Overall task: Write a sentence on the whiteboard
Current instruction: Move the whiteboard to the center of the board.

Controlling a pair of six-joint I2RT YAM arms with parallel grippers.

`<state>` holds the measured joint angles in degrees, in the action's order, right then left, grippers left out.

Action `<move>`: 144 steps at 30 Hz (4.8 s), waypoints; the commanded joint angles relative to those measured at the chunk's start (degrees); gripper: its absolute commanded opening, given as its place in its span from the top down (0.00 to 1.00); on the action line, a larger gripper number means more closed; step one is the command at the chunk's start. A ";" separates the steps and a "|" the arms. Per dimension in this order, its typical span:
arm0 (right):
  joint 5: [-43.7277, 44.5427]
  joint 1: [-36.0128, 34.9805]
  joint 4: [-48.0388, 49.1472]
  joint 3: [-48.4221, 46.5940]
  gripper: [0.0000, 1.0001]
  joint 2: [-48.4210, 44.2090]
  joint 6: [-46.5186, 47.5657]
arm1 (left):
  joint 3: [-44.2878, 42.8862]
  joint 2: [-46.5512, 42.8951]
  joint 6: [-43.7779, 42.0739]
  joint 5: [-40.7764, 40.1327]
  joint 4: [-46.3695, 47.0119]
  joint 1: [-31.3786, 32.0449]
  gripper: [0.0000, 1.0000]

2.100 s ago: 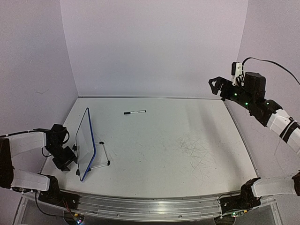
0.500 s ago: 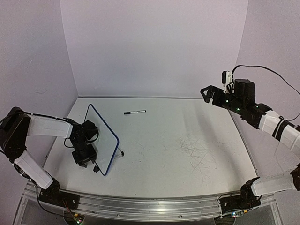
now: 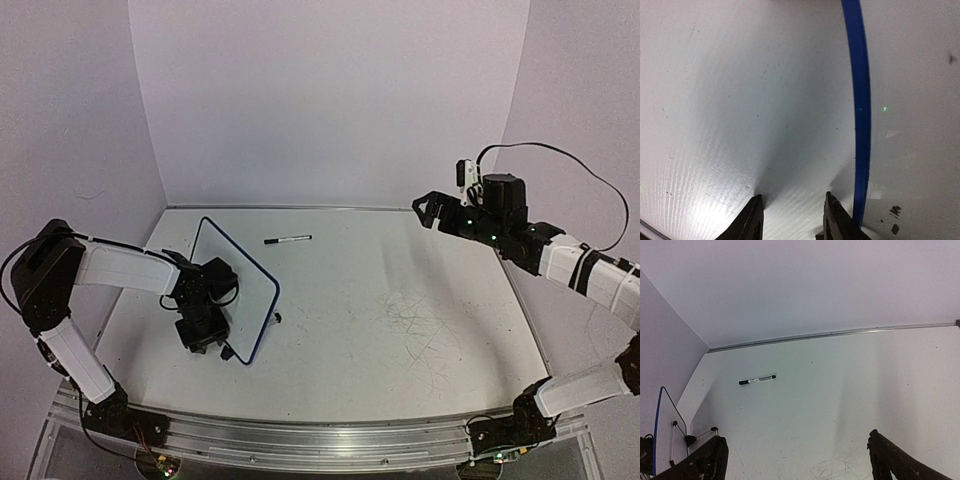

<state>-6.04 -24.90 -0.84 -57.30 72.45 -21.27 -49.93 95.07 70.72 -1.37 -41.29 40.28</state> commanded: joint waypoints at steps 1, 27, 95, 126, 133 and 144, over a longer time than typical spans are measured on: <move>-0.30 -1.31 2.51 0.34 0.02 1.07 -0.75 | -0.35 5.95 3.35 14.10 31.78 4.34 0.59; 5.12 -10.02 -2.49 -4.45 0.02 5.43 -2.04 | 11.87 -17.72 -5.39 0.70 22.98 5.09 0.36; 26.86 -21.65 -22.03 0.37 0.02 -3.95 -0.67 | -17.43 17.23 -21.83 -16.02 28.53 19.69 1.00; 18.68 -33.21 -12.09 -2.79 0.44 28.85 -19.94 | 7.29 -24.18 -38.25 -5.51 40.84 3.05 0.16; 23.60 -33.28 -11.17 -5.13 0.46 33.71 -21.91 | 8.22 -25.79 -39.21 -4.75 42.12 0.45 0.16; 32.72 -33.11 -9.88 -4.77 0.69 35.34 -21.91 | 8.66 -25.47 -39.81 -3.40 44.30 0.41 0.12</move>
<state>20.71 -58.17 -12.22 -61.14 107.44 -43.04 -41.37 70.30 32.31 -5.98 0.09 40.91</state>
